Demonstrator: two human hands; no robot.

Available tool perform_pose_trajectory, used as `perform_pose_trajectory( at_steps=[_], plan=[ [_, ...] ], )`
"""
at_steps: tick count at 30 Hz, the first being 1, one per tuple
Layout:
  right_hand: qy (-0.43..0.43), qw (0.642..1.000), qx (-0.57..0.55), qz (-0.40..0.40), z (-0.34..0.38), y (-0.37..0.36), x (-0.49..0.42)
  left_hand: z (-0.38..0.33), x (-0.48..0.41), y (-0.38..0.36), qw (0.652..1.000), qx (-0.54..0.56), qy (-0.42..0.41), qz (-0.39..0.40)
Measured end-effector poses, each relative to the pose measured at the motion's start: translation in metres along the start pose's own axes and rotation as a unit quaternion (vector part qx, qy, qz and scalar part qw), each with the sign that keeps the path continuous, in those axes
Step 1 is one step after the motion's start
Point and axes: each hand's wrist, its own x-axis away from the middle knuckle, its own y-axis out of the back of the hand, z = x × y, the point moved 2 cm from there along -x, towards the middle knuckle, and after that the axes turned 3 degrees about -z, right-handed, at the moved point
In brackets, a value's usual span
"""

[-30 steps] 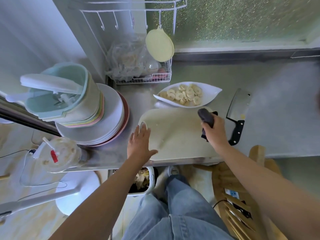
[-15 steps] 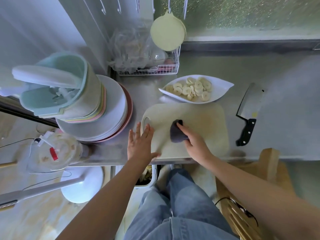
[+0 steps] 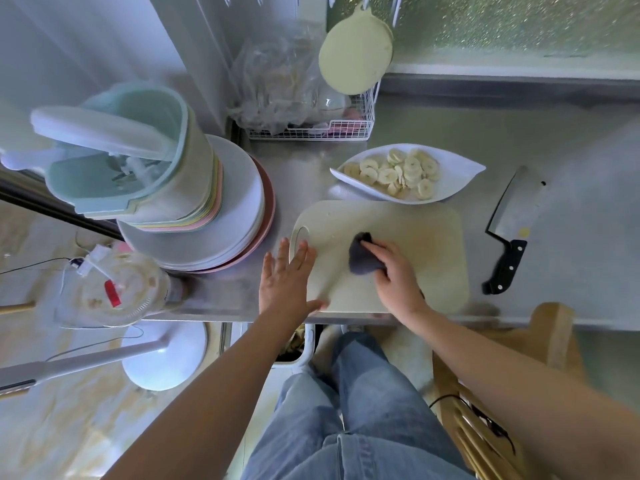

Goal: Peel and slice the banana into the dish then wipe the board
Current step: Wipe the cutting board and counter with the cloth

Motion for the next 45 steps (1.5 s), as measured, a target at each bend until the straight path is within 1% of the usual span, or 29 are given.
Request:
perform_pose_trajectory(
  at_steps=[3,4,8,12,17,21,24,25,27,28,29,31,33,38,40,41,42,43,44,45],
  plan=[
    [-0.019,0.998,0.000,-0.053,-0.004,0.021,-0.031,0.004,0.004,-0.004,1.000,-0.004,-0.011,-0.004],
    [-0.018,0.998,0.004,-0.052,-0.004,0.022,-0.040,0.006,0.007,-0.007,1.000,0.000,-0.013,-0.003],
    [0.023,1.000,-0.004,0.019,0.010,0.006,-0.057,0.021,0.021,-0.015,0.998,0.052,-0.007,-0.024],
    [0.018,0.999,-0.007,0.045,0.020,-0.019,-0.075,0.033,0.030,-0.020,0.998,0.050,-0.024,0.000],
    [0.041,0.989,-0.030,0.137,0.025,-0.038,-0.074,0.032,0.026,-0.019,0.999,0.030,-0.015,-0.002],
    [0.058,0.965,-0.034,0.254,0.032,-0.030,-0.035,0.032,0.027,-0.017,1.000,0.024,-0.015,0.000],
    [0.030,0.951,-0.067,0.301,0.038,-0.016,-0.018,0.030,0.028,-0.015,1.000,0.026,-0.014,0.005],
    [0.010,0.953,-0.086,0.291,0.042,-0.010,-0.024,0.030,0.028,-0.014,1.000,0.027,-0.013,0.005],
    [-0.014,0.970,-0.112,0.214,0.045,-0.001,-0.047,0.029,0.028,-0.014,1.000,0.027,-0.008,0.004],
    [-0.006,0.978,-0.108,0.177,0.046,0.001,-0.059,0.028,0.028,-0.014,1.000,0.026,-0.007,0.004],
    [0.007,0.983,-0.093,0.161,0.045,-0.001,-0.068,0.028,0.028,-0.014,1.000,0.024,-0.006,0.005],
    [0.027,0.981,-0.048,0.187,0.038,-0.011,-0.068,0.026,0.028,-0.014,1.000,0.020,-0.004,0.006],
    [0.041,0.975,-0.018,0.219,0.030,-0.019,-0.051,0.026,0.028,-0.013,1.000,0.016,-0.003,0.005],
    [0.035,0.960,-0.024,0.278,0.031,-0.011,0.003,0.025,0.028,-0.014,1.000,0.013,-0.003,0.007],
    [0.015,0.945,-0.028,0.325,0.033,-0.002,0.018,0.025,0.028,-0.013,1.000,0.010,-0.004,0.010],
    [-0.002,0.942,-0.044,0.333,0.035,0.005,0.020,0.025,0.028,-0.013,1.000,0.010,-0.006,0.010],
    [-0.027,0.947,-0.074,0.311,0.036,0.013,0.017,0.025,0.028,-0.014,1.000,0.012,-0.006,0.009],
    [-0.057,0.960,-0.109,0.253,0.035,0.022,0.010,0.025,0.028,-0.014,1.000,0.013,-0.006,0.009],
    [-0.083,0.974,-0.127,0.170,0.028,0.030,0.001,0.025,0.027,-0.015,1.000,0.012,-0.007,0.010],
    [-0.096,0.985,-0.111,0.087,0.017,0.037,-0.008,0.025,0.027,-0.015,1.000,0.010,-0.007,0.010]
  ],
)
